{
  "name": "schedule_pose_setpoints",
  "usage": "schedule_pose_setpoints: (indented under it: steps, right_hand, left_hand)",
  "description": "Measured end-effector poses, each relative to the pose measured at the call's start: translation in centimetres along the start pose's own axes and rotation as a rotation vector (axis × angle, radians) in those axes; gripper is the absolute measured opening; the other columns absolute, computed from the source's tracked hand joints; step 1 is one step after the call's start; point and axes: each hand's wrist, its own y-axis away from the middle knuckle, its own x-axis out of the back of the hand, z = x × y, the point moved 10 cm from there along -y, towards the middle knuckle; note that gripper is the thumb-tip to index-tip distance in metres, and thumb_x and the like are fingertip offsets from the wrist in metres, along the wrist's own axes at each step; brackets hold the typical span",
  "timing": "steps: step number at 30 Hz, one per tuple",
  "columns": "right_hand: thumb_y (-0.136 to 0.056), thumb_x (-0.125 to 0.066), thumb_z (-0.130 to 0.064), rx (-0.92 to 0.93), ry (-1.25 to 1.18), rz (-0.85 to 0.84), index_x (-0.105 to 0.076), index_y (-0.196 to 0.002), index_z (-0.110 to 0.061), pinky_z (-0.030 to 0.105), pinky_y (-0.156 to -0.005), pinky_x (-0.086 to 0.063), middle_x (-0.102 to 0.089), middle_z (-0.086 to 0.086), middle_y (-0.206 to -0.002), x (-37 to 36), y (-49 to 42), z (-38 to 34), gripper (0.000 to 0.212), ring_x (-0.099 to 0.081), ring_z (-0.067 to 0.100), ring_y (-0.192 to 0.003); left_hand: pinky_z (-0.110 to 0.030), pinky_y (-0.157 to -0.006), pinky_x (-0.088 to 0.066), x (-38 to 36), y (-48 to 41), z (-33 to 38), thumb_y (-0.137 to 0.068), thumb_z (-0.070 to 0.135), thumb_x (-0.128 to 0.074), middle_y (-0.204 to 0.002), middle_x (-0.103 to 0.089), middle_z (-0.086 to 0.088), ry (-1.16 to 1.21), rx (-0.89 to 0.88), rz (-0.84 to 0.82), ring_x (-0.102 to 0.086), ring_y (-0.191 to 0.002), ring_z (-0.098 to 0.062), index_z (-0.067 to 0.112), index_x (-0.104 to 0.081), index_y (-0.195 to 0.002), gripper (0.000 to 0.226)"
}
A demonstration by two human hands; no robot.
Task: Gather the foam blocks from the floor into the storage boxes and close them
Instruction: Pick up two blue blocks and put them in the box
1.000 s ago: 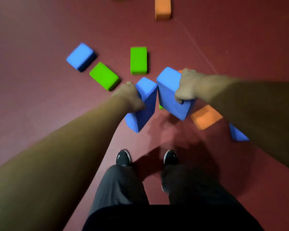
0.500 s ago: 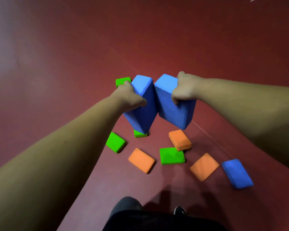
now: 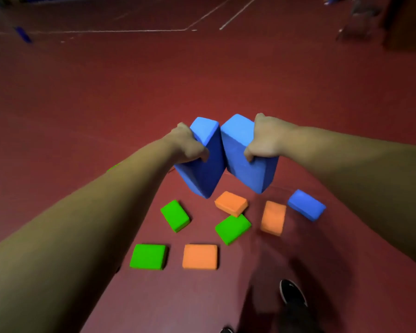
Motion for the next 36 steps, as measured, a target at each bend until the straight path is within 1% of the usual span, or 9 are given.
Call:
schedule_pose_setpoints:
  steps: [4,8,12,17,19,24,27,30,36]
  right_hand:
    - [-0.062,-0.089,-0.044,-0.228,-0.023,0.043,-0.046,-0.116,-0.006,0.035,-0.064,-0.049,-0.061,0.015,-0.105,1.0,7.3,11.2,0.079,-0.058,0.032,-0.085]
    - [-0.07,-0.087,-0.045,-0.453,-0.058,0.069,-0.05,-0.121,-0.002,0.033,-0.069,-0.044,-0.057,0.018,-0.118,2.5,16.9,22.5,0.077,-0.06,0.035,-0.099]
    - [-0.061,-0.087,-0.045,-0.656,-0.103,0.148,-0.043,-0.109,-0.009,0.037,-0.067,-0.048,-0.061,0.016,-0.109,3.2,27.0,33.4,0.075,-0.058,0.033,-0.087]
    - [-0.063,-0.087,-0.043,-0.834,-0.17,0.148,-0.039,-0.108,-0.011,0.035,-0.068,-0.045,-0.053,0.011,-0.1,1.3,40.1,44.9,0.073,-0.057,0.032,-0.087]
    - [-0.062,-0.087,-0.041,-0.84,-0.197,0.14,-0.038,-0.107,-0.013,0.036,-0.068,-0.047,-0.054,0.01,-0.1,0.0,43.4,47.9,0.073,-0.059,0.032,-0.087]
    - [-0.056,-0.088,-0.043,-0.945,-0.248,0.109,-0.038,-0.106,-0.013,0.033,-0.074,-0.048,-0.053,0.008,-0.102,-4.4,56.8,58.6,0.076,-0.059,0.03,-0.092]
    - [-0.046,-0.087,-0.046,-1.012,-0.256,0.101,-0.046,-0.12,-0.012,0.038,-0.083,-0.057,-0.062,0.011,-0.115,-7.5,65.4,64.8,0.091,-0.065,0.032,-0.099]
    - [-0.052,-0.091,-0.038,-1.146,-0.301,0.048,-0.04,-0.132,-0.018,0.041,-0.087,-0.057,-0.058,0.015,-0.126,-10.9,74.8,69.7,0.097,-0.065,0.037,-0.106]
    - [-0.051,-0.091,-0.037,-1.409,-0.381,0.033,-0.038,-0.139,-0.017,0.041,-0.089,-0.057,-0.062,0.018,-0.126,-14.9,90.3,75.6,0.104,-0.066,0.038,-0.108]
  left_hand:
    - [-0.034,-0.072,-0.044,-4.5,2.1,11.1,-0.071,0.036,-0.088,-0.119,-0.053,-0.013,-0.106,-0.258,-0.114,-0.055,-0.095,-0.031,0.002,-0.042,-0.132,0.084]
    - [-0.032,-0.068,-0.041,-10.0,7.3,23.1,-0.07,0.037,-0.087,-0.123,-0.058,-0.017,-0.195,-0.534,-0.169,-0.053,-0.092,-0.03,0.004,-0.044,-0.125,0.078]
    - [-0.034,-0.069,-0.042,-15.6,14.7,33.6,-0.068,0.041,-0.089,-0.124,-0.059,-0.016,-0.256,-0.741,-0.22,-0.054,-0.092,-0.031,0.006,-0.045,-0.124,0.079]
    - [-0.036,-0.069,-0.042,-23.7,25.2,45.2,-0.068,0.042,-0.09,-0.121,-0.062,-0.017,-0.373,-0.947,-0.264,-0.053,-0.09,-0.031,0.008,-0.045,-0.119,0.076]
    - [-0.036,-0.069,-0.041,-26.5,28.4,48.0,-0.068,0.043,-0.089,-0.12,-0.062,-0.017,-0.401,-0.999,-0.279,-0.054,-0.09,-0.032,0.01,-0.045,-0.115,0.073]
    - [-0.035,-0.073,-0.039,-37.5,40.9,56.8,-0.071,0.046,-0.089,-0.126,-0.061,-0.018,-0.505,-1.112,-0.37,-0.062,-0.11,-0.036,0.005,-0.048,-0.125,0.079]
    - [-0.034,-0.075,-0.042,-43.7,48.2,61.3,-0.069,0.049,-0.088,-0.126,-0.063,-0.018,-0.534,-1.18,-0.393,-0.064,-0.111,-0.035,0.007,-0.05,-0.124,0.079]
    - [-0.033,-0.075,-0.042,-49.1,55.5,64.8,-0.07,0.048,-0.087,-0.127,-0.064,-0.015,-0.555,-1.261,-0.423,-0.066,-0.112,-0.033,0.01,-0.052,-0.127,0.077]
    - [-0.033,-0.081,-0.044,-57.0,68.4,69.9,-0.069,0.053,-0.089,-0.133,-0.063,-0.015,-0.62,-1.413,-0.545,-0.063,-0.116,-0.033,0.009,-0.051,-0.132,0.086]
